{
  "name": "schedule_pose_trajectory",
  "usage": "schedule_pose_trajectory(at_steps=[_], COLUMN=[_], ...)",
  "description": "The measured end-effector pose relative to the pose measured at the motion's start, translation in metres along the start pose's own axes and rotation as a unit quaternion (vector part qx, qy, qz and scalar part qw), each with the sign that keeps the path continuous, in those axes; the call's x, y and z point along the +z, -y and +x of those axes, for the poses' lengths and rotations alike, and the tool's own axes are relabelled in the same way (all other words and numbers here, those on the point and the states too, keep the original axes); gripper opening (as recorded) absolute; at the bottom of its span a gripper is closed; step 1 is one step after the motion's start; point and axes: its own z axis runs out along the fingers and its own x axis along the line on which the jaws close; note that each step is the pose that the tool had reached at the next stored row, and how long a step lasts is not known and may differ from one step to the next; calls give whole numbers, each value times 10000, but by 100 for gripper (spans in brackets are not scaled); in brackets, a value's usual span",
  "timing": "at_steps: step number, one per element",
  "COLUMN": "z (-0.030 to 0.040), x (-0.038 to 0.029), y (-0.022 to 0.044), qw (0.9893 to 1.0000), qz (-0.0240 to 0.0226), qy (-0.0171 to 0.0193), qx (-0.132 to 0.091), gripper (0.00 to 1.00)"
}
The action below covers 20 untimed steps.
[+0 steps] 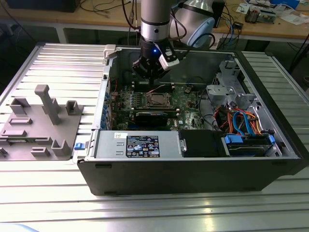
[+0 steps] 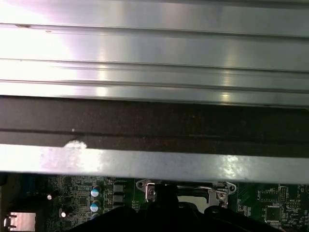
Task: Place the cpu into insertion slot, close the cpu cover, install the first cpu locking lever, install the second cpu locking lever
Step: 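Install the first cpu locking lever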
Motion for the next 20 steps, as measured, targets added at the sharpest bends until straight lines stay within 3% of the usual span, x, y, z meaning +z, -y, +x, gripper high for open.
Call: schedule_pose_trajectory(at_steps=[12,20], z=[-21,-25], x=[119,180], y=[-61,-67], qw=[10000,10000], qz=[11,12], qy=[-6,-8], qx=[-19,-19], gripper=[11,11])
